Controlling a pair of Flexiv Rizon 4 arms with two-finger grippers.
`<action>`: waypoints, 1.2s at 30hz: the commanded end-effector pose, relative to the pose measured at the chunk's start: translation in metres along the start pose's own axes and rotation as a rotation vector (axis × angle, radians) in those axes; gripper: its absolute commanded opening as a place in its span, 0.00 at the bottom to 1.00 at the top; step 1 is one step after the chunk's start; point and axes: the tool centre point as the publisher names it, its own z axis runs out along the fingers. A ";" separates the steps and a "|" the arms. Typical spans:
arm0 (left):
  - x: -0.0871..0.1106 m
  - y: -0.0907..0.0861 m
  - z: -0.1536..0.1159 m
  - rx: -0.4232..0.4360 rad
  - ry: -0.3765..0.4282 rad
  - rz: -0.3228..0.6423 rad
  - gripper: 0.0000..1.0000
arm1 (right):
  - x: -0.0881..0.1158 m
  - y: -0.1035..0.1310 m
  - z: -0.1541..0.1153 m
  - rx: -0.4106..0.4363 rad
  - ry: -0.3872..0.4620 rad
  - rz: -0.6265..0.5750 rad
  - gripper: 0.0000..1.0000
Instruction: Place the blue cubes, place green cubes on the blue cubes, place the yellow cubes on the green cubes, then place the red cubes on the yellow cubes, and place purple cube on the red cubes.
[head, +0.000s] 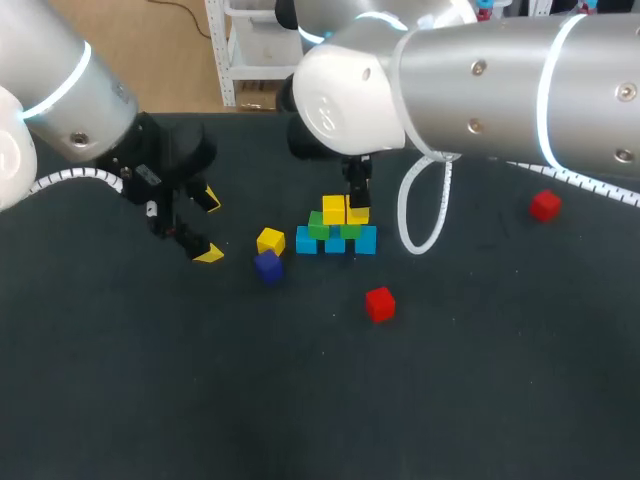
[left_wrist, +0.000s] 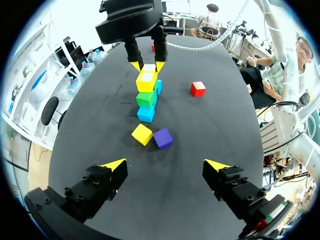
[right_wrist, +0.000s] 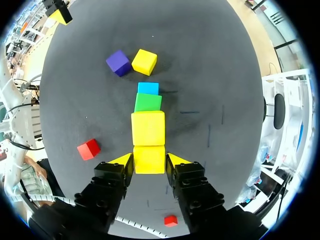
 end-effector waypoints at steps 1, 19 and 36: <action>0.001 0.000 0.000 0.000 -0.002 0.001 1.00 | 0.000 -0.001 0.000 -0.001 -0.001 -0.001 0.41; 0.001 0.000 0.000 0.000 -0.002 0.001 1.00 | -0.006 -0.002 0.000 0.001 -0.003 -0.009 0.41; 0.001 0.000 0.000 0.000 -0.002 0.001 1.00 | -0.002 -0.004 -0.013 0.020 -0.025 0.008 1.00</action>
